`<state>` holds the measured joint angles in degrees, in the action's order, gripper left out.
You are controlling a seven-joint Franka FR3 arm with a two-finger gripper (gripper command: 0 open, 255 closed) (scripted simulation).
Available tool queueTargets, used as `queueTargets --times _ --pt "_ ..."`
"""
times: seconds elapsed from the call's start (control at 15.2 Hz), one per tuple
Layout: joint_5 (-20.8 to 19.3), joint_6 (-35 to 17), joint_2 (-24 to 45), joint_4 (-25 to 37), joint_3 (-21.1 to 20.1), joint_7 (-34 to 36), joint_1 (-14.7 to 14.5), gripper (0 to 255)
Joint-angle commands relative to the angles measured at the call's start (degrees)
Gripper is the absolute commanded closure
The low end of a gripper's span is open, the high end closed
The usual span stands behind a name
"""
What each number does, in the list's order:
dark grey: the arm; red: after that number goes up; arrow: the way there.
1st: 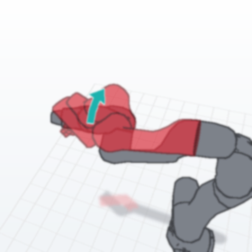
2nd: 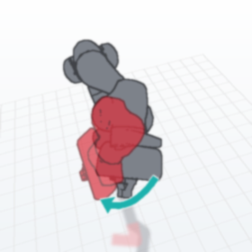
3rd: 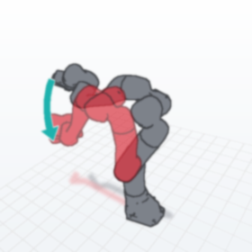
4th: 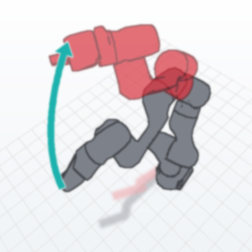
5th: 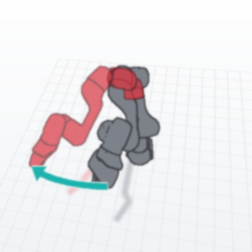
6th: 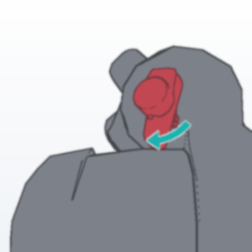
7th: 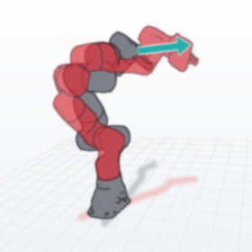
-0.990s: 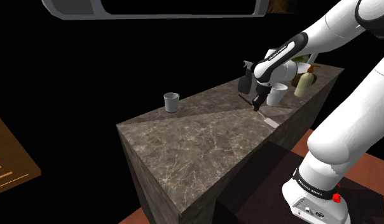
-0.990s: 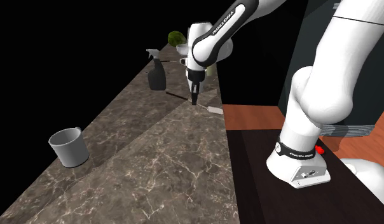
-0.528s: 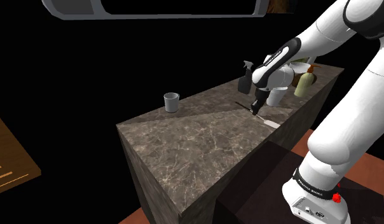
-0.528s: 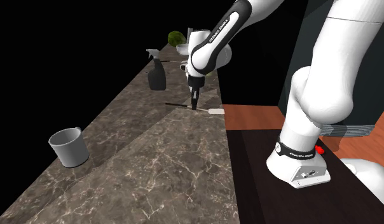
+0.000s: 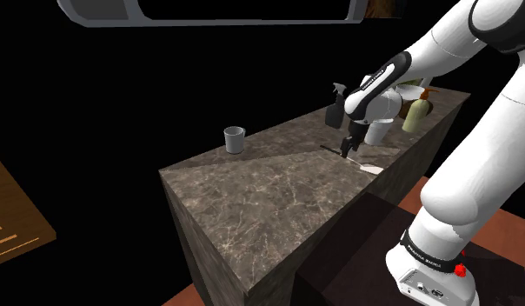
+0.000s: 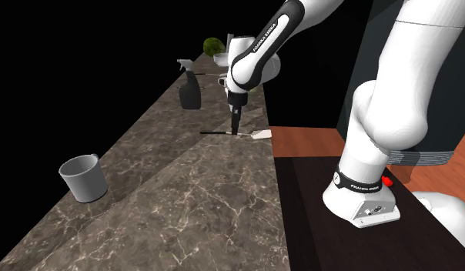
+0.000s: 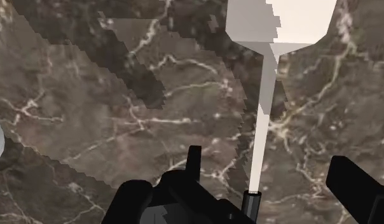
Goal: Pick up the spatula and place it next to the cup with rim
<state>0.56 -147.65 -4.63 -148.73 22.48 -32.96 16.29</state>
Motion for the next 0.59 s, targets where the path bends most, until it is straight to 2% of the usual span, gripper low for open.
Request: queueTargets --times 0.0,0.07,0.33,0.53 --pt "0.0 0.0 0.0 0.0 0.0 0.0 0.0 0" --pt "0.0 0.0 0.0 0.0 0.0 0.0 0.0 0" --pt "-4.1 8.5 -7.2 1.6 -0.7 3.0 1.0 0" --pt "-4.1 8.5 -7.2 1.6 -0.7 3.0 1.1 0"
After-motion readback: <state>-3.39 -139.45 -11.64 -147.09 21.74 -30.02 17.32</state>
